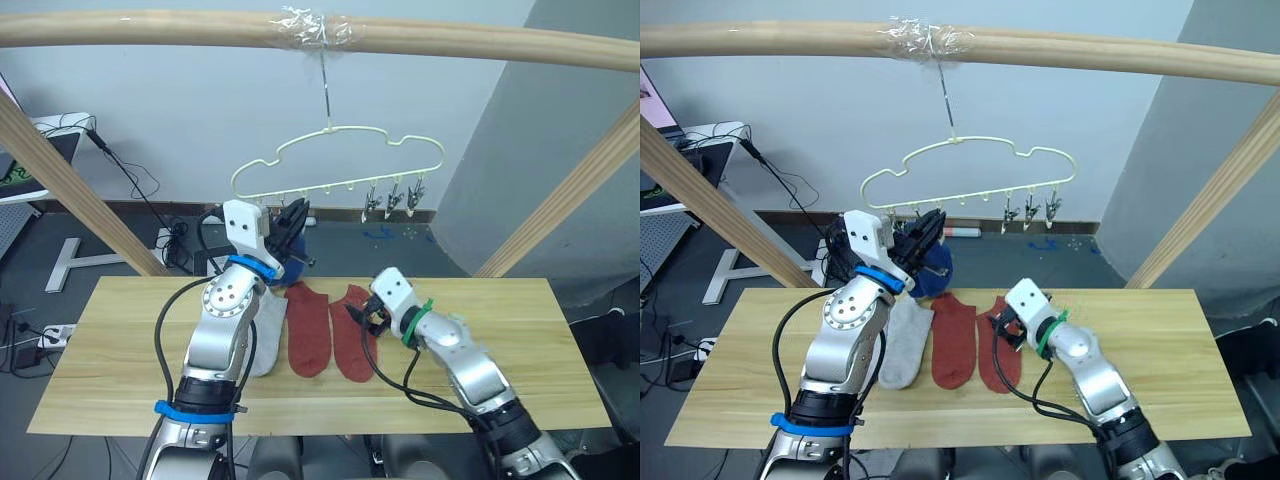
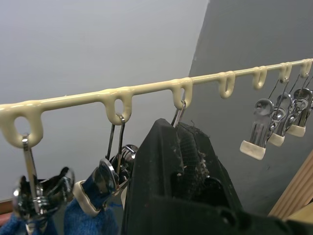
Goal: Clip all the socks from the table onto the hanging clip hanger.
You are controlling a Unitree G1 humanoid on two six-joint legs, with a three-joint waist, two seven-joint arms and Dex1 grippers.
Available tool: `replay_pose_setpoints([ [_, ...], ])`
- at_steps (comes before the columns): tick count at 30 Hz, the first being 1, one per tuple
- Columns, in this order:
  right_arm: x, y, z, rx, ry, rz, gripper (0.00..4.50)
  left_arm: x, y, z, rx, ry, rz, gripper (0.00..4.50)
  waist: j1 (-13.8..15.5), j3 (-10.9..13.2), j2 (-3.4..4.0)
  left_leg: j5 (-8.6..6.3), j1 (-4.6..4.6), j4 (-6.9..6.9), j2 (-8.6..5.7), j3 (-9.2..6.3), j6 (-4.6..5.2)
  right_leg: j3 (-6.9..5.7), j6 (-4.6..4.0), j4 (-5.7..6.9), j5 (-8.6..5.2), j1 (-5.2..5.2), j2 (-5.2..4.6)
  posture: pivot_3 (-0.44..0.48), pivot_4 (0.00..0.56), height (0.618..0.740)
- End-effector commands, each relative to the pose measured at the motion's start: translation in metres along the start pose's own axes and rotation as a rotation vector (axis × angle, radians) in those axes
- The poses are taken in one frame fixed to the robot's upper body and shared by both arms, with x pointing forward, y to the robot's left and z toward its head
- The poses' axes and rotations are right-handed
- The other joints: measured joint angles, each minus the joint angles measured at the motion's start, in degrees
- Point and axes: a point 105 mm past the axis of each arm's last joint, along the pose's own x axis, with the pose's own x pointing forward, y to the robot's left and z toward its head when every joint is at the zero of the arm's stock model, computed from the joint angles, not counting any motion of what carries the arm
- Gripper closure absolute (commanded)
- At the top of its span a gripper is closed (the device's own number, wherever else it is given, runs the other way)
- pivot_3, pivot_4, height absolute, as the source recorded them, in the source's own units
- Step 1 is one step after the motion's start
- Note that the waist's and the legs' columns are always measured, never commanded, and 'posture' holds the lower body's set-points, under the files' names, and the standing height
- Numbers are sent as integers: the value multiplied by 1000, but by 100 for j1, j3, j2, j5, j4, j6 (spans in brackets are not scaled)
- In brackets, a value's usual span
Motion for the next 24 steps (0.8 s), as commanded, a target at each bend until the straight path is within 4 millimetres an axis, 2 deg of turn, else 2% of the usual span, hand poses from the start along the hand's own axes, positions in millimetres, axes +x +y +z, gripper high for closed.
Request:
replay_pose_setpoints([
  [1, 13, -1, -1, -13, -22, -28, 16, 1, -1, 15, 4, -44, -21, 4500, 0, 0, 0, 0, 0, 3, 0, 2, 0, 2, 1, 0, 0, 0, 1, 7, 198, 700],
  [11, 41, 0, -33, 72, 79, -59, 16, -2, 1, 12, 0, -13, -40, 4500, -2, 0, 0, 0, 1, 4, 8, 1, 0, 7, 2, 5, 2, -2, 12, 7, 198, 700],
  [13, 43, 1, -37, 78, 95, -60, 577, -3, 3, 11, 0, -10, -40, 4500, -3, -1, 0, 0, 1, 4, 8, 2, 0, 8, 2, 5, 2, -2, 12, 37, 193, 700],
  [19, 40, 8, -53, 150, 142, -23, 2781, -4, 13, 8, -61, 25, -12, 4500, 9, -2, -1, 0, 4, 4, 8, 0, 0, 8, 2, 9, 2, -1, 12, 40, 190, 700],
  [23, 38, 4, -42, 113, 95, -26, 4210, -5, 10, 13, -114, 28, -81, 4500, 7, -3, 0, 0, 5, 5, 8, 0, 0, 7, 2, 10, 2, 0, 12, 40, 190, 700],
  [24, 38, 4, -39, 107, 80, -27, 4447, -5, 10, 14, -129, 31, -96, 4500, 6, -3, 0, 0, 4, 5, 8, 0, 0, 7, 2, 10, 2, -1, 12, 40, 190, 700],
])
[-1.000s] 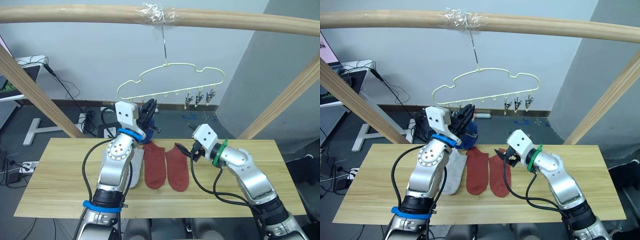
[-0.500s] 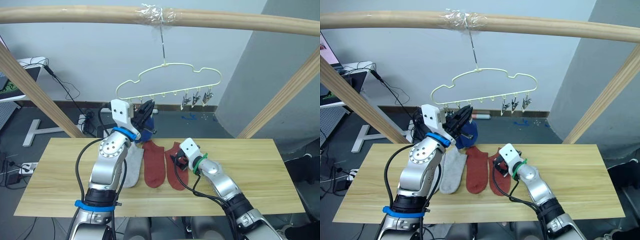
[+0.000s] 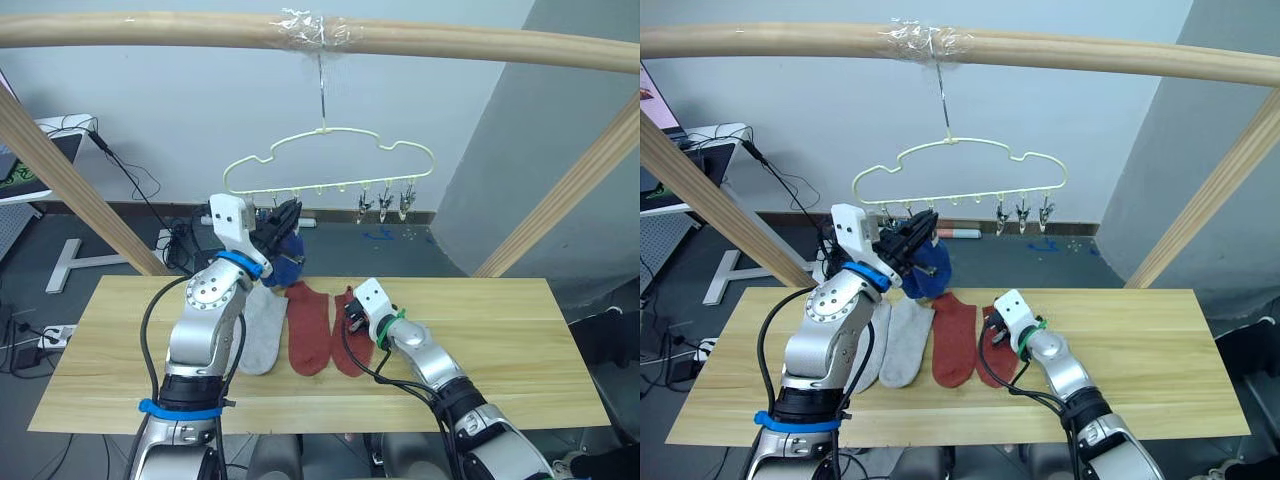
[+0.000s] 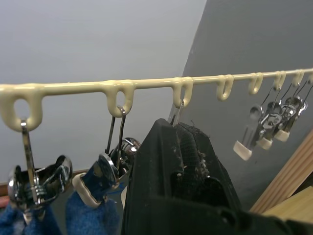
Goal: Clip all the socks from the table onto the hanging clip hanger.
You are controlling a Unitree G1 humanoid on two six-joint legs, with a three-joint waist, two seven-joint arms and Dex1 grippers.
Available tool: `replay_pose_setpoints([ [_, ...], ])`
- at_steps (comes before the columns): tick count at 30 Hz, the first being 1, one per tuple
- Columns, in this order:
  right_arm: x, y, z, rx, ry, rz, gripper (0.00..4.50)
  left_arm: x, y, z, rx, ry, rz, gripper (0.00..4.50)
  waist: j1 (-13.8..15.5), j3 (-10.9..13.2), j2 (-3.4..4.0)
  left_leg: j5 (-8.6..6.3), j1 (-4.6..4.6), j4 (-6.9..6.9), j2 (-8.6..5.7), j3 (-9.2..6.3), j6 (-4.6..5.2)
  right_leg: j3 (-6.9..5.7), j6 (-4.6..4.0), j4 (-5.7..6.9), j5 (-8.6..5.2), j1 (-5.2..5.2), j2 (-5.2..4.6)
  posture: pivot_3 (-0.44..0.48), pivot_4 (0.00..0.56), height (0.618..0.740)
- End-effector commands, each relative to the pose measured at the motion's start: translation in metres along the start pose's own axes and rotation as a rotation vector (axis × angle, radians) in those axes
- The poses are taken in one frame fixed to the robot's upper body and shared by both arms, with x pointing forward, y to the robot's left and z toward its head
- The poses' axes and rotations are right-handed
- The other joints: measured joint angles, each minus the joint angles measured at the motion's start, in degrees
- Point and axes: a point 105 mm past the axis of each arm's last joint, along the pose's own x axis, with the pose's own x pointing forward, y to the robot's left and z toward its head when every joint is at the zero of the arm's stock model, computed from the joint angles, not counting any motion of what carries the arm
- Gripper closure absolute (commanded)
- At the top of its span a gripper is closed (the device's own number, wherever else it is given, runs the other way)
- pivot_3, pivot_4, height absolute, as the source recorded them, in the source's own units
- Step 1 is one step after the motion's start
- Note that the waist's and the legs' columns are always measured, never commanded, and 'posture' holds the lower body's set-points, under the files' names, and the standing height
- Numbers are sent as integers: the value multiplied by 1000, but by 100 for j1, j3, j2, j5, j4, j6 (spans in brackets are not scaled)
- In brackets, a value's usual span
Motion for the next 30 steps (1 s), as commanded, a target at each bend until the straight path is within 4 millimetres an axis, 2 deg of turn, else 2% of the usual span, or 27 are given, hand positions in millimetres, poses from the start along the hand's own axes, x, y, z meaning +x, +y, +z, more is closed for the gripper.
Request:
replay_pose_setpoints([
  [1, -5, -4, 11, -34, -48, -5, 4483, -2, -2, 12, -52, -15, -61, 4500, 0, 0, 0, 0, 0, 0, 0, 0, 0, 0, 0, 0, 0, 0, 0, 40, 190, 700],
  [5, -11, 3, 47, -134, -170, 31, 4483, -5, -3, 15, -106, 2, -105, 4500, -11, 1, 1, 0, -4, 0, 0, 1, 0, 1, 1, -2, -1, -3, 0, 33, 192, 700],
  [8, -21, 13, 103, -245, -341, 59, 4483, -5, -2, 18, -162, 11, -118, 4500, -26, 2, 2, 0, -4, -2, 2, 0, 0, 1, 1, -1, -1, -6, 2, 29, 192, 700],
  [11, -23, 21, 125, -296, -397, 76, 4483, -5, 0, 18, -169, 21, -119, 4500, -36, 1, 2, 0, -3, -2, 6, -4, -1, -1, 1, 1, -1, -6, 8, 25, 191, 700],
  [18, -24, 34, 146, -334, -449, 113, 4483, -4, 0, 17, -173, 29, -121, 4500, 1, 1, 1, 0, -9, -2, 3, -3, -1, -2, 0, -9, 0, -5, 2, 28, 187, 700],
  [30, -29, 43, 162, -388, -491, 152, 4483, -5, -1, 10, -162, 36, -111, 4500, -2, 1, 1, 0, -8, -2, 3, -2, -1, -2, 0, -8, 0, -6, 2, 27, 187, 700],
])
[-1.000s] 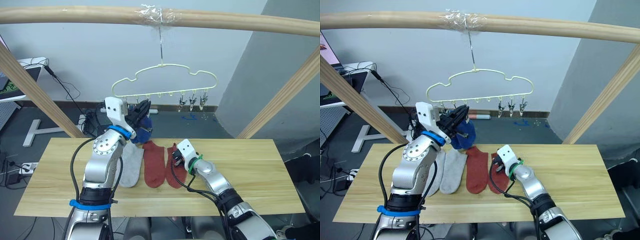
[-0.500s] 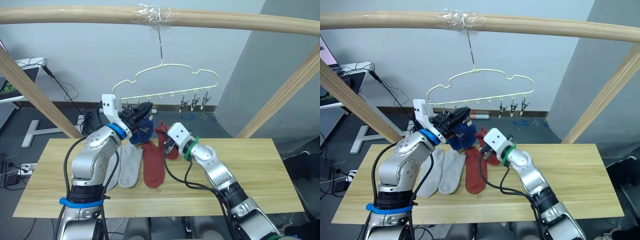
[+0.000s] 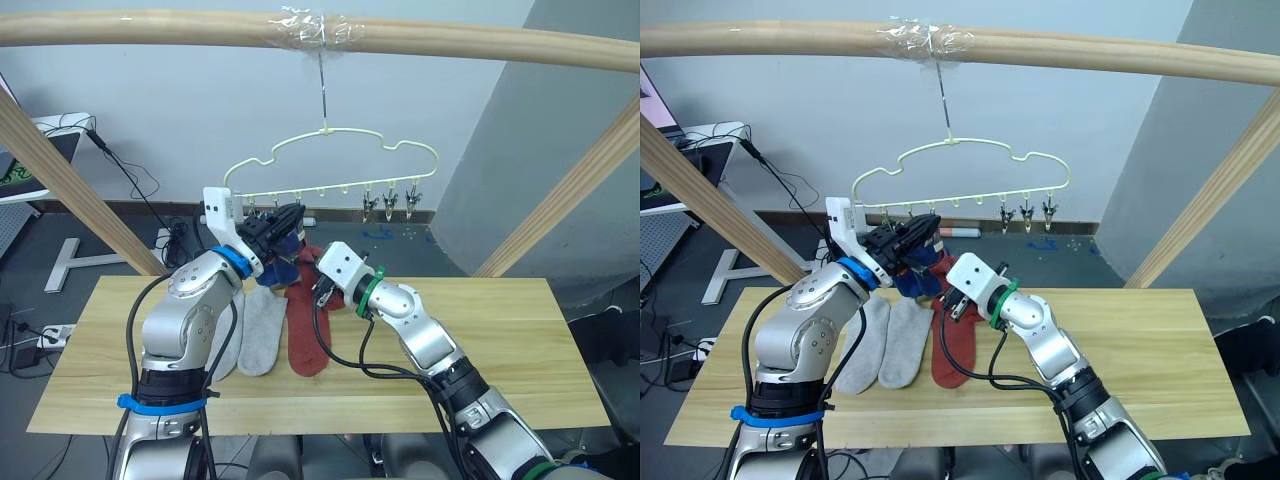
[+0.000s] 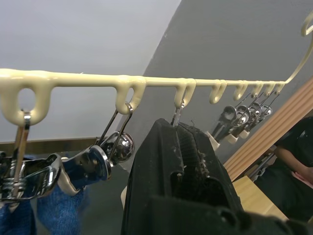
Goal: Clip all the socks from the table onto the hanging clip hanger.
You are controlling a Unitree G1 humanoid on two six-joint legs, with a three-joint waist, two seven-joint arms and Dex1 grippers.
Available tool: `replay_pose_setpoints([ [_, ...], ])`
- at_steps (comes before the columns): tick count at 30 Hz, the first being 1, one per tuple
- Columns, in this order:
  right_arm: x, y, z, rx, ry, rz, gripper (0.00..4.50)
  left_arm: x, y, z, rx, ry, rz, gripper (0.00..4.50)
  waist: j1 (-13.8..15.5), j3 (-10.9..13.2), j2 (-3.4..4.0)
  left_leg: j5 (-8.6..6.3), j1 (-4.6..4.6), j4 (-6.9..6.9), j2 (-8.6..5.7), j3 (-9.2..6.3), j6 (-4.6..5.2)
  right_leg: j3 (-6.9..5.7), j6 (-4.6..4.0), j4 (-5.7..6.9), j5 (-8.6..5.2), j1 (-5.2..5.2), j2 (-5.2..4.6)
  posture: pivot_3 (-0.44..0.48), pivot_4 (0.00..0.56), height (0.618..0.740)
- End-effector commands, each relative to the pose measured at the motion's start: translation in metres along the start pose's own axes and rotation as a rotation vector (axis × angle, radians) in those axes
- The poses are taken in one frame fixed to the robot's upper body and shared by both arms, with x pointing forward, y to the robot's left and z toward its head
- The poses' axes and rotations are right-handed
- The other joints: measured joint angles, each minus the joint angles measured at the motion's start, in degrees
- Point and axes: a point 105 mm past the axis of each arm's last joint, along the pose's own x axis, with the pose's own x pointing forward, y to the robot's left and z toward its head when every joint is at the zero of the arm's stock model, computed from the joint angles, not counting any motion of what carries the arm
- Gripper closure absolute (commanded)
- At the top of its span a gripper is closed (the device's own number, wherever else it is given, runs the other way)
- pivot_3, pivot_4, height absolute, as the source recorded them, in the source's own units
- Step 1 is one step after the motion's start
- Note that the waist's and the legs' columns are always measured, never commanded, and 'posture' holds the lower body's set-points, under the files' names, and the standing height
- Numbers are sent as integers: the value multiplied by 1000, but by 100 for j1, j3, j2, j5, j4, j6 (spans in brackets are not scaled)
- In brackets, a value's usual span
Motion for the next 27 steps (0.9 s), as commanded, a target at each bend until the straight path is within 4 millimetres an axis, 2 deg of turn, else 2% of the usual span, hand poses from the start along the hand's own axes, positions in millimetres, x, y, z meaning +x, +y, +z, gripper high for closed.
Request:
replay_pose_setpoints([
  [1, 2, -6, 32, -51, -102, -10, 4483, -1, -1, 2, 24, -12, -1, 4500, 0, 0, 0, 0, 0, 0, 0, 0, 0, 0, 0, 0, 0, 0, 0, 27, 187, 700],
  [7, 3, -15, 42, -52, -134, -43, 4483, -2, 0, -2, 33, -2, 3, 4500, 1, 0, 0, 0, 0, 0, 0, 0, 0, -1, 0, 0, 0, 0, 0, 27, 187, 700],
  [15, 3, -16, 47, -46, -149, -48, 4483, -4, -2, -5, 35, 8, -4, 4500, -1, 0, 0, 0, 0, -1, 0, 0, 0, 0, 0, -1, 0, 0, 0, 27, 187, 700],
  [17, 3, -16, 48, -43, -151, -49, 4500, -6, -5, -6, -6, 6, -26, 3863, -2, 0, 0, 0, 0, -1, 0, 0, 0, 0, 0, -1, 0, 0, 0, 27, 187, 700],
  [24, 3, -15, 48, -31, -152, -41, 4500, -16, -6, -9, 24, 46, -57, 1591, -1, 0, 0, 0, -2, -3, 1, -1, 0, 0, 0, -1, 0, -3, 0, 29, 185, 700],
  [27, 2, -14, 47, -21, -154, -35, 4500, -22, -6, -10, 18, 61, -69, 1591, 0, 0, 0, 0, -2, -3, 0, 0, 0, 0, 0, -2, 0, -3, 0, 39, 181, 700],
])
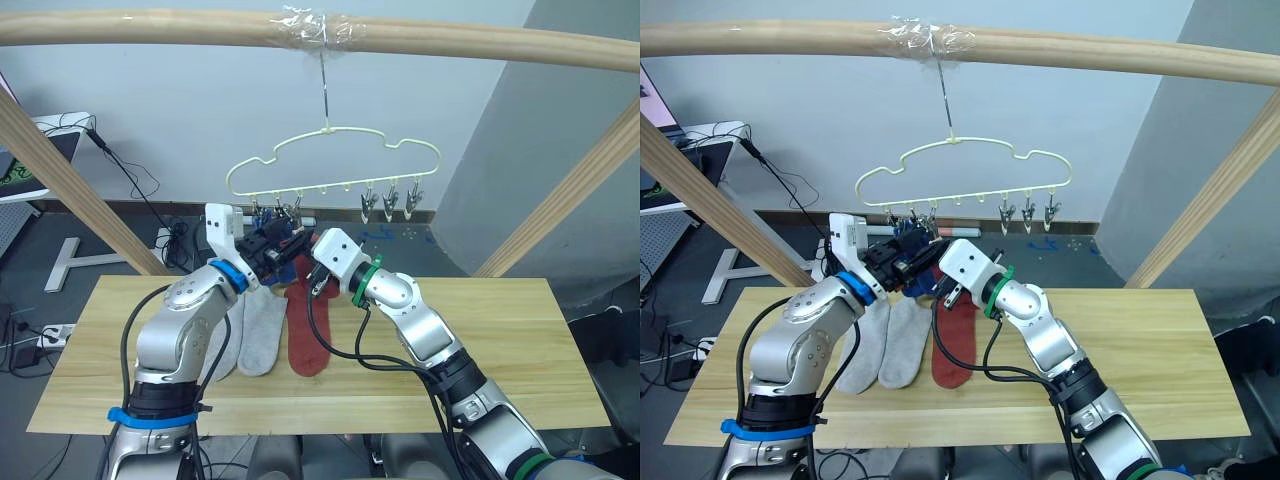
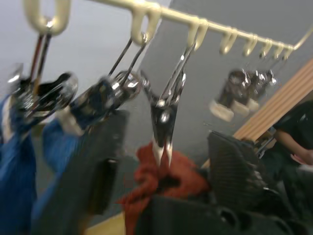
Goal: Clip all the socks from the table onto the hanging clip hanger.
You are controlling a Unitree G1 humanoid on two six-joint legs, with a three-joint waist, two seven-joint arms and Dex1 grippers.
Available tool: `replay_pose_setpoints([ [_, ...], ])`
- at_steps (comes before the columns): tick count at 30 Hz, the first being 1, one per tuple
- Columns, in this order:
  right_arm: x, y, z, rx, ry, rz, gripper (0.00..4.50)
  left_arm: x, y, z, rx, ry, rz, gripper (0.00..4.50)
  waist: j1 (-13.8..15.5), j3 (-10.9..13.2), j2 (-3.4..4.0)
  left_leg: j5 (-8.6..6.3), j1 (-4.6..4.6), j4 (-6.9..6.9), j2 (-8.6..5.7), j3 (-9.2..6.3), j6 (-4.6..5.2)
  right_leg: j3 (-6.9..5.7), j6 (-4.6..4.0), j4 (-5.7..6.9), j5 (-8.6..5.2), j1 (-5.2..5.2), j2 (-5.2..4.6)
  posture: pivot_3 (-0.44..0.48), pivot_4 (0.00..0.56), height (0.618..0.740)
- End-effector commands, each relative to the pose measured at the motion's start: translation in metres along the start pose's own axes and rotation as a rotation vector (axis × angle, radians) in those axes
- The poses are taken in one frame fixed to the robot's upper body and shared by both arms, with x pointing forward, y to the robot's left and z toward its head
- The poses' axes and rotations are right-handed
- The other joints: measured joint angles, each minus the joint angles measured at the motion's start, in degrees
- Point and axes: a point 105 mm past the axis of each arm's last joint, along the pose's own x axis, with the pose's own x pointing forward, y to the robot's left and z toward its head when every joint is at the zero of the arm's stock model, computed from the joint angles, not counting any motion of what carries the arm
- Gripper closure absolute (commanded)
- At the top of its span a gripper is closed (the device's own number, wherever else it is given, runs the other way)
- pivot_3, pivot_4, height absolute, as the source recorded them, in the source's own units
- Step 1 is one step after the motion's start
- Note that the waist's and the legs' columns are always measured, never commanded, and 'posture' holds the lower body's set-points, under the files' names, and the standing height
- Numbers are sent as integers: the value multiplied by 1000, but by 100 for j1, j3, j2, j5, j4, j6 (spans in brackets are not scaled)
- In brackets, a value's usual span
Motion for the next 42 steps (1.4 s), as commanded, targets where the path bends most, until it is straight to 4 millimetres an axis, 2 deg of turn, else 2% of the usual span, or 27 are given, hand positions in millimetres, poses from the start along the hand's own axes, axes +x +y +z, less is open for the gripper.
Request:
replay_pose_setpoints([
  [1, 0, -5, 25, -6, -93, -11, 4500, -7, -6, 12, 32, -28, -35, 1591, 2, 0, 0, 0, 0, 0, 0, 0, 0, 0, 0, 0, 0, 0, 0, 43, 181, 700],
  [2, 0, -4, 23, -4, -84, -5, 4500, -11, -4, 11, 44, -18, -30, 1591, 2, 0, 0, 0, 0, 0, 0, 0, 0, 0, 0, -1, 0, 0, 0, 43, 181, 700],
  [3, 0, -3, 22, -2, -77, -2, 3983, -13, -3, 10, 52, -11, -27, 1538, -1, 0, 0, 0, -1, 0, 0, -1, 0, -1, 0, -1, 0, 0, 0, 45, 181, 700],
  [5, 0, 0, 16, -42, -46, 15, 3458, -17, -4, 9, 79, 6, -33, 1538, 0, 0, 0, 0, 0, -2, 1, 0, 0, 0, 0, -1, 0, -2, 0, 45, 181, 700],
  [9, -3, 2, 12, -81, -26, 29, 3458, -20, -6, 8, 97, 22, -43, 1538, 1, 0, 0, 0, 0, -2, 0, 1, 0, 1, 0, -1, 0, -2, 0, 41, 181, 700],
  [14, -22, 0, 8, -100, 6, 31, 3458, -33, -14, 1, 233, 86, -153, 1538, 1, 1, 0, 0, 0, -4, 0, 1, 0, 1, -1, -2, -1, -3, 0, 38, 183, 700],
  [16, -38, -5, 5, -64, 34, -7, 3458, -42, -22, -6, 332, 113, -252, 1538, 5, 1, 1, -1, 0, -9, 1, 4, 0, 3, -4, -5, -3, -5, 0, 35, 185, 700],
  [20, -62, -15, 7, 50, 50, -103, 3458, -45, -33, -14, 411, 124, -358, 1538, 25, 4, 4, -2, -5, -12, 1, 2, -2, 0, -11, -6, -9, -10, -2, 31, 190, 700],
  [26, -83, -32, 14, 231, 34, -260, 3458, -33, -40, -3, 419, 61, -389, 1538, 1, 5, 5, -1, -3, -9, 4, 3, -1, 4, 16, -4, -24, -10, 2, 3, 194, 700],
  [27, -84, -33, 14, 239, 33, -271, 3458, -31, -40, -3, 423, 58, -390, 1538, 0, 5, 5, -1, -2, -10, 4, 3, -1, 4, 16, -3, -25, -10, 2, 3, 194, 700],
  [30, -82, -37, 15, 255, 37, -296, 2869, -27, -40, -1, 422, 49, -389, 1538, -16, 5, 5, -2, -1, -9, 3, 7, -1, 9, 17, -3, -24, -9, 3, -11, 193, 700],
  [33, -77, -39, 17, 232, 44, -293, 1836, -26, -42, 1, 420, 41, -391, 1538, -42, 5, 5, -2, -2, -10, 4, 8, 0, 10, 17, -4, -25, -12, 4, -11, 193, 700],
  [38, -70, -64, 22, 319, 13, -439, 1836, -24, -42, 8, 440, 13, -391, 1538, -89, 5, 5, -2, -3, -10, 4, 6, 0, 9, 16, -3, -25, -13, 6, -6, 192, 700],
  [42, -62, -67, 25, 355, 13, -432, 1836, -25, -41, 8, 435, 8, -399, 1538, -101, 5, 5, -2, -7, -10, 3, 7, 0, 9, 15, -7, -24, -13, 5, -1, 188, 700],
])
